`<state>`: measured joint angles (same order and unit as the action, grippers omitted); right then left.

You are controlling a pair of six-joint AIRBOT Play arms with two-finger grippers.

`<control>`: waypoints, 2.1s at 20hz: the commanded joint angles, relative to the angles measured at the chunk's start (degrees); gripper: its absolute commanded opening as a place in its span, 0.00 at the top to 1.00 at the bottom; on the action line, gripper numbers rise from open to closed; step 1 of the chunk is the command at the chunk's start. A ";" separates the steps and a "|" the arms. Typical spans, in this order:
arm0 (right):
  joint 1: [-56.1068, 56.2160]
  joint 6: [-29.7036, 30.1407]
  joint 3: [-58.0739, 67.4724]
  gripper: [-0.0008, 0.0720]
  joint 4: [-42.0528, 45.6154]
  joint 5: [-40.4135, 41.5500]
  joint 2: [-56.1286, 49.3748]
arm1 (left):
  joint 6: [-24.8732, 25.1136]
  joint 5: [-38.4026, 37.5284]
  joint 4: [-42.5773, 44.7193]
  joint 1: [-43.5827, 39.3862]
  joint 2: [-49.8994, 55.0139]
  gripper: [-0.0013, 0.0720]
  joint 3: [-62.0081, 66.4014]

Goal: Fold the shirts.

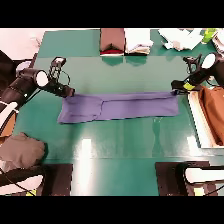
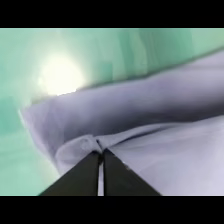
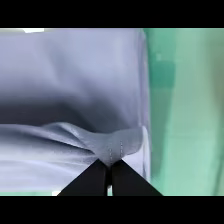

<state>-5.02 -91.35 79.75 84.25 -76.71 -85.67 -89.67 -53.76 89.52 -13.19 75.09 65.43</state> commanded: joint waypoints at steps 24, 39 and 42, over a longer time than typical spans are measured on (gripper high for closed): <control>-1.51 4.44 -12.68 0.96 -6.08 7.06 -2.69 | -0.28 -4.28 -13.92 -2.27 1.75 0.94 4.00; 8.48 0.90 4.81 0.96 -11.98 -6.54 16.68 | 1.73 2.91 -25.53 -22.36 24.48 0.94 20.83; 11.89 0.15 10.99 0.96 -15.80 -6.27 15.19 | 1.73 2.49 -25.64 -24.26 27.85 0.94 23.34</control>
<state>3.73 -89.93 85.08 72.71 -82.41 -69.93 -88.27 -51.31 64.99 -35.27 99.37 85.86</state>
